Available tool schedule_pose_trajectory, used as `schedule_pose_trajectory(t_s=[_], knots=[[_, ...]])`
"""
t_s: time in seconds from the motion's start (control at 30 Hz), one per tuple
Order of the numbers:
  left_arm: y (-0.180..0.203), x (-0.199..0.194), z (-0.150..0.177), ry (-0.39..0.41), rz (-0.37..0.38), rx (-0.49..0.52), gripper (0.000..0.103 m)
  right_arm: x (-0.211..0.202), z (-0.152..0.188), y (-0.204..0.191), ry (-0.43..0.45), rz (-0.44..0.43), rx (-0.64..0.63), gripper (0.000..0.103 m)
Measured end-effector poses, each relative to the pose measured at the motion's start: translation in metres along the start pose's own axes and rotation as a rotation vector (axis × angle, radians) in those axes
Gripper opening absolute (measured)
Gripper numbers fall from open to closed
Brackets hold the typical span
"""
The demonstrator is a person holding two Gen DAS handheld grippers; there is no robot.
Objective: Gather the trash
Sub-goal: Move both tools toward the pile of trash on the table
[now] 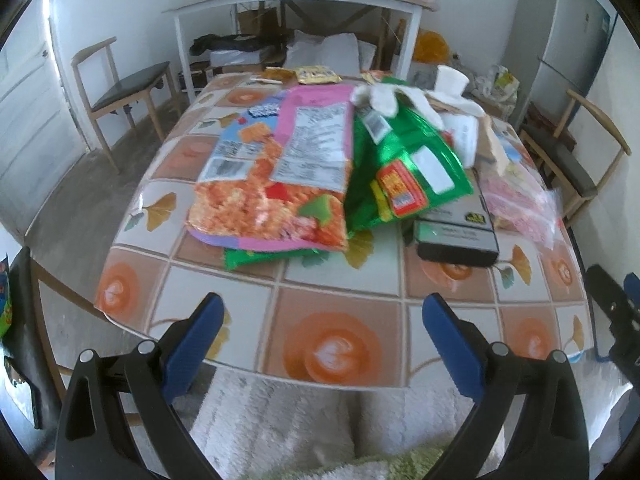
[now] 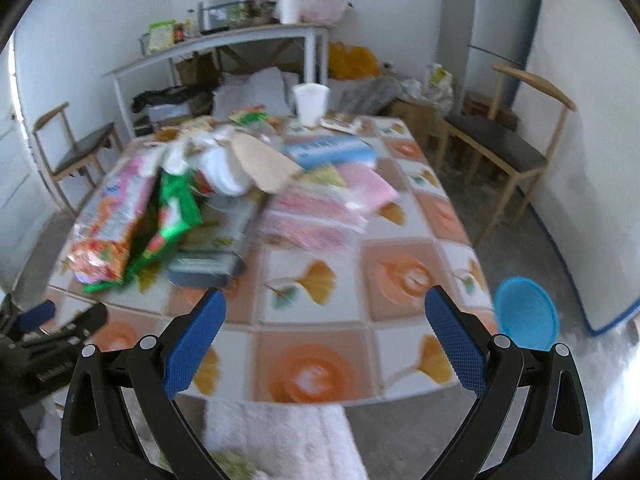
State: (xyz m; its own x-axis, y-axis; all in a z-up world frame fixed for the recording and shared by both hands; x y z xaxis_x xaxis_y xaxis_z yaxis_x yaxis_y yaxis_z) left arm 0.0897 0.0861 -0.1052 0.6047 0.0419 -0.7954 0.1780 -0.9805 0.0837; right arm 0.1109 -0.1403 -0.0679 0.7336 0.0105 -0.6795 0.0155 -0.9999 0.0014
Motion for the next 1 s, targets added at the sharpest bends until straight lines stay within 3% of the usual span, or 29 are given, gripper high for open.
schedule_pose_trajectory(t_s=[0.13, 0.43, 0.6, 0.77, 1.0], knots=[[-0.019, -0.003, -0.011, 0.076, 0.039, -0.024, 0.097, 0.002, -0.014, -0.027, 0.046, -0.066, -0.033, 0.095], [-0.059, -0.003, -0.024, 0.229, 0.2, -0.088, 0.097, 0.018, -0.019, -0.058, 0.044, -0.175, -0.057, 0.095], [-0.062, -0.001, -0.032, 0.253, 0.245, -0.1, 0.097, 0.025, -0.02, -0.051, 0.015, -0.176, -0.033, 0.095], [-0.047, 0.01, -0.038, 0.218, 0.283, -0.093, 0.097, 0.032, -0.021, -0.04, 0.006, -0.158, -0.009, 0.095], [-0.03, 0.004, -0.048, 0.241, 0.311, -0.085, 0.097, 0.035, -0.027, -0.042, -0.012, -0.171, -0.03, 0.095]])
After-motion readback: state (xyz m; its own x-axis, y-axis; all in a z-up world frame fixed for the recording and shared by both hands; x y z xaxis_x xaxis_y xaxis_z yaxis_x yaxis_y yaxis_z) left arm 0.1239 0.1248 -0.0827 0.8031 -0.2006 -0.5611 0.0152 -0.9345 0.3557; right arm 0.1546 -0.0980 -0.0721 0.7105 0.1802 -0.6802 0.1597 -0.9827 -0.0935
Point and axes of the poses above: each gripper's, at about its wrist camera, not at the fingertips, and x roughly the way its jaws point, y to its right, z to its underside, the point moved 10 cm from there along x, roughly the way its jaws point, and after that the axes turned 1 degree about z, right-handed, at the moved point
